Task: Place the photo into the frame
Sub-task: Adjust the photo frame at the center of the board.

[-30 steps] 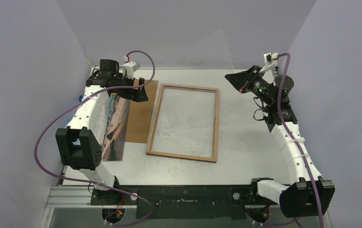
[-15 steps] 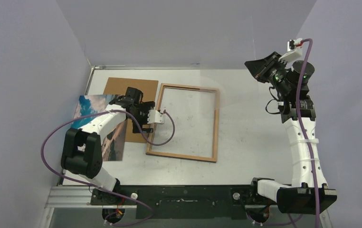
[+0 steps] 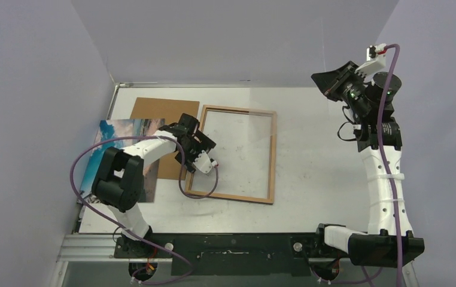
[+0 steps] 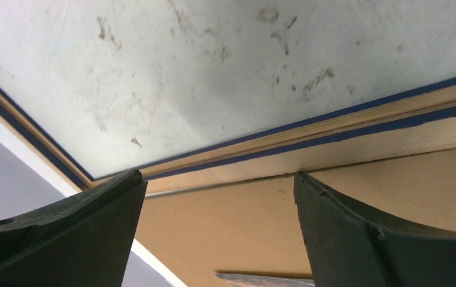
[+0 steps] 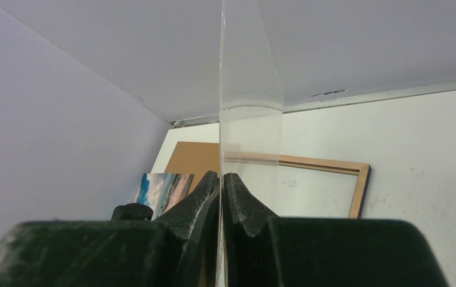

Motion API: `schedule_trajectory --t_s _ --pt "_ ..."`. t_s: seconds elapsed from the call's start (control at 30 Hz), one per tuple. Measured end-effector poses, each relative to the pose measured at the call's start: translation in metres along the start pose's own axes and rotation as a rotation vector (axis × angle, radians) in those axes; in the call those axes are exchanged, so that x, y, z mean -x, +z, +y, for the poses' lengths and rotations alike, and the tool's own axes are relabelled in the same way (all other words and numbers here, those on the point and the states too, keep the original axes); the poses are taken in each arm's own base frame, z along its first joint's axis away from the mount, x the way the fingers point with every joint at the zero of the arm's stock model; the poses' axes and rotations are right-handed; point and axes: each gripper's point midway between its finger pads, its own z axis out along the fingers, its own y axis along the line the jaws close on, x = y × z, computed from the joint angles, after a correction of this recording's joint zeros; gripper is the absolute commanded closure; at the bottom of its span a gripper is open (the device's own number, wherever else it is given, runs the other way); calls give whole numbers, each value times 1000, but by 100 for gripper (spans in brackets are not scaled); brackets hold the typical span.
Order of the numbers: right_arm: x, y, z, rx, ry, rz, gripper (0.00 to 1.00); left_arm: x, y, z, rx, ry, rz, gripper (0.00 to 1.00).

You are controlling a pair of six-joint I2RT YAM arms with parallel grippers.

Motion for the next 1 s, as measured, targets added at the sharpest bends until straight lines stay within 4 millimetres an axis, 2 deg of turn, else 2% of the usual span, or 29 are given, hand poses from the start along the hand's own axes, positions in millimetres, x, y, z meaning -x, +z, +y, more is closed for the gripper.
schedule_trajectory --t_s 0.17,0.4,0.67,0.9,0.97,1.0 --pt "14 -3 -4 -19 -9 -31 95 15 12 -1 -75 50 1 23" --pt "22 -1 -13 -35 -3 -52 95 47 22 1 -147 -33 -20 46" --pt "22 10 -22 -38 10 -50 95 94 28 -13 -219 -335 -77 62" --pt "27 12 -20 -25 14 -67 95 112 28 -19 -220 -661 -85 73" --pt "28 14 -20 -22 17 -72 95 117 28 -18 -214 -745 -87 72" --pt "28 15 -21 -21 18 -73 95 120 29 -17 -212 -775 -90 68"
